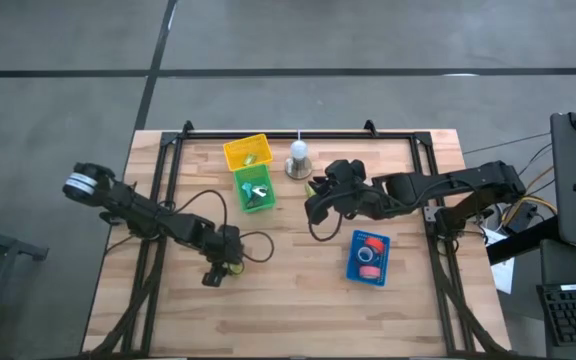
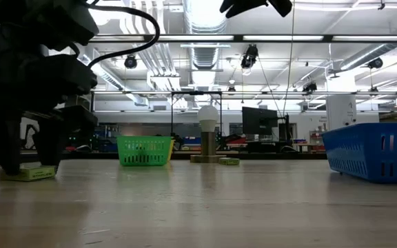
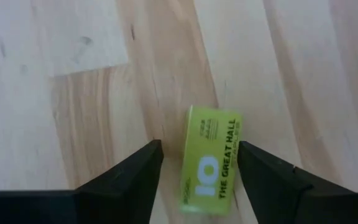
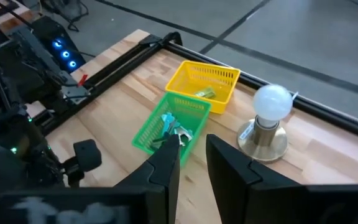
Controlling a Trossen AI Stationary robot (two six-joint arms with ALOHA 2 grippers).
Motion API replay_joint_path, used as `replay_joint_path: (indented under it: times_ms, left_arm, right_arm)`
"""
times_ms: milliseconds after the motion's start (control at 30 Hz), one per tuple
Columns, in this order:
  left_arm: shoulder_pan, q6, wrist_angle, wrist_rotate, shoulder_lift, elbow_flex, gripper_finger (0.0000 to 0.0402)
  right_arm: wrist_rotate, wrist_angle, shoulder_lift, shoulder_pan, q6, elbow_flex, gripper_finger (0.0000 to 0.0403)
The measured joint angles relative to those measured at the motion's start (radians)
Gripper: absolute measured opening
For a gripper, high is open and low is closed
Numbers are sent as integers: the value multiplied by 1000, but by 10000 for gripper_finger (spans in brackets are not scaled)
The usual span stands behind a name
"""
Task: Pick and place Stapler, Stapler remover, tape
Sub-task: Put the light green staple box into the yellow bin
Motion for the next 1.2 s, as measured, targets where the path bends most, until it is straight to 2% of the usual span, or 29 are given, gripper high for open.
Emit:
replay_joint_path:
  times_ms: [100, 300, 467, 567, 667, 800, 1000, 1100, 1200]
  left_arm:
    - [1, 0, 14, -13, 6, 0, 192]
    - [2, 0, 19, -30, 7, 0, 103]
    - [20, -83, 17, -34, -17, 1, 102]
    - [53, -133, 0, -102, -49, 18, 105]
    - [95, -157, -5, -188, -92, 53, 127]
    - [202, -136, -26, -291, -142, 88, 138]
    - [458, -117, -29, -392, -196, 149, 110]
    - [625, -159, -25, -391, -198, 181, 110]
    - [788, -211, -15, -356, -182, 206, 127]
  right_arm:
    - [4, 0, -4, -1, -18, 0, 67]
    - [6, 0, -14, -3, -44, 0, 59]
    - [7, 0, -20, -5, -84, 0, 60]
    - [8, 0, -24, -10, -89, 0, 61]
    - [8, 0, -30, -19, -93, 0, 58]
    - [6, 2, -40, -29, -108, 0, 53]
    - [4, 5, -65, -28, -149, 0, 52]
    - [4, 4, -69, -29, -156, 0, 54]
    - [3, 4, -72, -29, -183, 0, 52]
